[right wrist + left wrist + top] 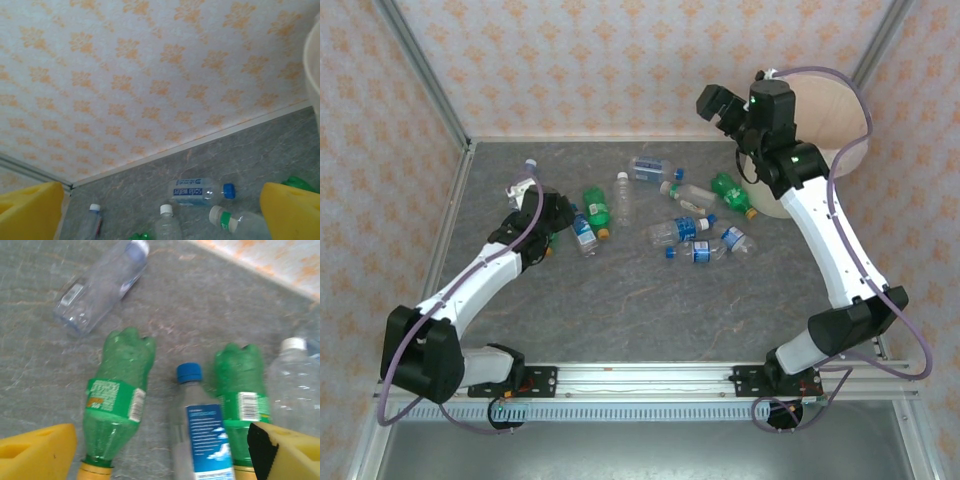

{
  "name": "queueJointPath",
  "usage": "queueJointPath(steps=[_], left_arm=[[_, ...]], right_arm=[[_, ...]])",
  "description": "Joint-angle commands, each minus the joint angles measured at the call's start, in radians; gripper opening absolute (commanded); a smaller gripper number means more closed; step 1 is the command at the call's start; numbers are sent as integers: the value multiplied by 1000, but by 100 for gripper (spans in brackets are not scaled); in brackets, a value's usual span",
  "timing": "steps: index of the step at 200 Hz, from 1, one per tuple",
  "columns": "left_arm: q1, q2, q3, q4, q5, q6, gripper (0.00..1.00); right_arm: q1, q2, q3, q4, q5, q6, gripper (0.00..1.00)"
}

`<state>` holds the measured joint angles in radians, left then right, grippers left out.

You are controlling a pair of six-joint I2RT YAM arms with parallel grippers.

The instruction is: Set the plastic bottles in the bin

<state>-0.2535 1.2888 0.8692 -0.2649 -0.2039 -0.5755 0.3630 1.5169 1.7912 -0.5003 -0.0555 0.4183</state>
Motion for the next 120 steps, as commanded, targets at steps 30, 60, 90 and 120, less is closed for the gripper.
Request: queueJointPath(steps=[30, 60, 90, 120], left_arm=[[86, 106, -68, -12, 87, -5, 80], [118, 162, -96, 9, 143, -6, 75], [126, 201, -110, 50, 161, 7, 71], [131, 236, -123, 89, 175, 18, 65]], right_arm=[[18, -24, 7, 3, 26, -24, 100], [20, -23, 9, 2, 20, -21, 100], [21, -17, 9, 2, 19, -19, 100], [23, -1, 26, -4, 12, -10, 100]])
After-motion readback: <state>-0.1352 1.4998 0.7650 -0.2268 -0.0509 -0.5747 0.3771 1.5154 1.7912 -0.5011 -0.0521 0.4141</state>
